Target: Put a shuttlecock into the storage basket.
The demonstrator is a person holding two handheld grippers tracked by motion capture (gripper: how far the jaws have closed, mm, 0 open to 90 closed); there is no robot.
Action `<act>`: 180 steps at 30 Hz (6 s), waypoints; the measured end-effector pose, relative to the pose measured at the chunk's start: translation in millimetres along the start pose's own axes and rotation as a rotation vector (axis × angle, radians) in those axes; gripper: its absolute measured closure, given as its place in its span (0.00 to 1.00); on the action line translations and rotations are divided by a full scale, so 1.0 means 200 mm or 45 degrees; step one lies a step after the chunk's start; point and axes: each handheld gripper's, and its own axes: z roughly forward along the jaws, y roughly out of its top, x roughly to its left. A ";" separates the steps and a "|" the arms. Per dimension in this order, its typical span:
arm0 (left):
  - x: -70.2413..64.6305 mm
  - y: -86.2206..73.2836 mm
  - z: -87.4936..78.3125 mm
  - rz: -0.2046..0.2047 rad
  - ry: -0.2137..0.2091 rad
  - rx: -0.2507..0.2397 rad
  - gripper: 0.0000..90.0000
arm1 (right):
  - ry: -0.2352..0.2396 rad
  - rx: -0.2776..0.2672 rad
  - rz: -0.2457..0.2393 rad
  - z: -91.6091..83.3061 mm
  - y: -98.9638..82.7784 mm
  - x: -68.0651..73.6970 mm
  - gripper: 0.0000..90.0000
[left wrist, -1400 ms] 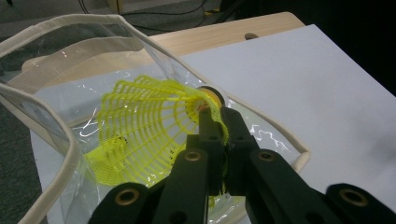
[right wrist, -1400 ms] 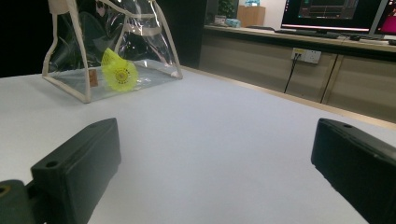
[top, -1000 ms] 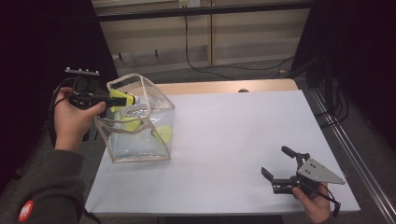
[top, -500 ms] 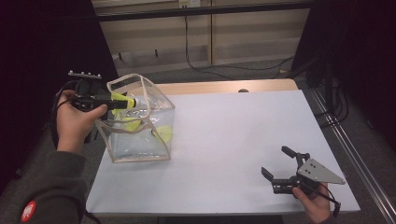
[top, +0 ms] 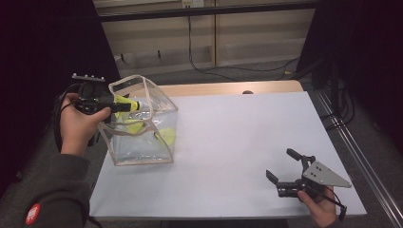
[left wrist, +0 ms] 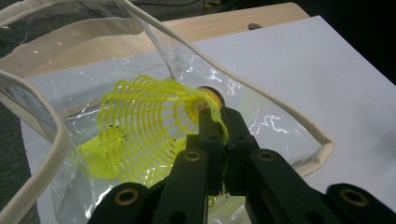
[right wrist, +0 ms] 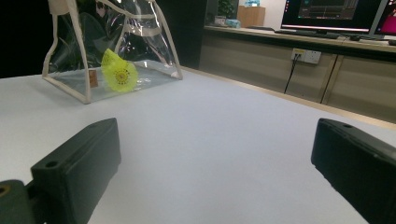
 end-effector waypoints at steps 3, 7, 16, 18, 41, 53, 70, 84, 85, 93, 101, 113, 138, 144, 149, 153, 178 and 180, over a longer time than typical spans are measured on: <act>0.00 -0.01 0.01 -0.009 -0.007 -0.003 0.98 | -0.002 0.002 0.002 0.00 0.00 0.00 0.01; 0.01 -0.02 0.02 -0.014 -0.007 0.001 0.98 | 0.002 0.000 0.002 0.00 0.00 0.00 0.01; 0.01 -0.03 0.05 -0.017 -0.010 0.003 0.98 | -0.002 0.001 -0.002 0.00 0.00 0.00 0.01; 0.01 -0.03 0.05 -0.017 -0.009 0.008 0.98 | -0.002 0.002 -0.001 0.00 0.00 0.00 0.01; 0.04 -0.08 0.10 -0.027 -0.009 0.024 0.98 | -0.002 0.000 0.003 0.00 0.00 0.00 0.01; 0.05 -0.10 0.10 -0.031 0.003 0.022 0.98 | -0.001 -0.001 0.004 0.00 0.00 0.00 0.01; 0.07 -0.11 0.11 -0.032 0.013 0.019 0.97 | 0.001 -0.002 0.003 0.00 0.00 0.00 0.01; 0.06 -0.11 0.10 -0.034 0.009 0.006 0.95 | -0.001 -0.003 0.006 0.00 0.00 0.00 0.01; 0.06 -0.10 0.10 -0.038 0.003 0.000 0.94 | -0.001 -0.003 0.006 0.00 0.00 0.00 0.01; 0.03 -0.07 0.06 -0.029 -0.025 -0.020 0.88 | 0.000 -0.002 0.002 0.00 0.00 0.00 0.01; 0.00 -0.04 0.02 -0.034 -0.052 -0.063 0.77 | -0.004 -0.001 -0.002 0.00 0.00 0.00 0.01; -0.07 -0.03 0.00 0.001 -0.103 -0.095 0.54 | -0.009 -0.004 -0.005 -0.01 0.00 0.00 0.01; -0.16 -0.09 -0.04 0.062 -0.213 -0.175 0.24 | -0.009 -0.006 -0.001 0.00 0.01 0.01 0.01; -0.17 -0.14 -0.03 0.069 -0.223 -0.204 0.20 | -0.008 -0.005 0.003 0.00 0.01 0.01 0.01; -0.19 -0.17 -0.02 0.100 -0.238 -0.230 0.16 | -0.012 -0.003 -0.001 -0.01 0.01 0.01 0.01; -0.22 -0.20 -0.01 0.131 -0.257 -0.238 0.15 | -0.014 -0.006 0.007 -0.02 0.01 0.01 0.01; -0.30 -0.34 0.02 0.175 -0.320 -0.317 0.13 | 0.002 -0.004 -0.004 0.01 0.02 0.02 0.01; -0.30 -0.35 0.03 0.173 -0.318 -0.317 0.13 | 0.004 -0.006 -0.005 0.01 0.02 0.02 0.01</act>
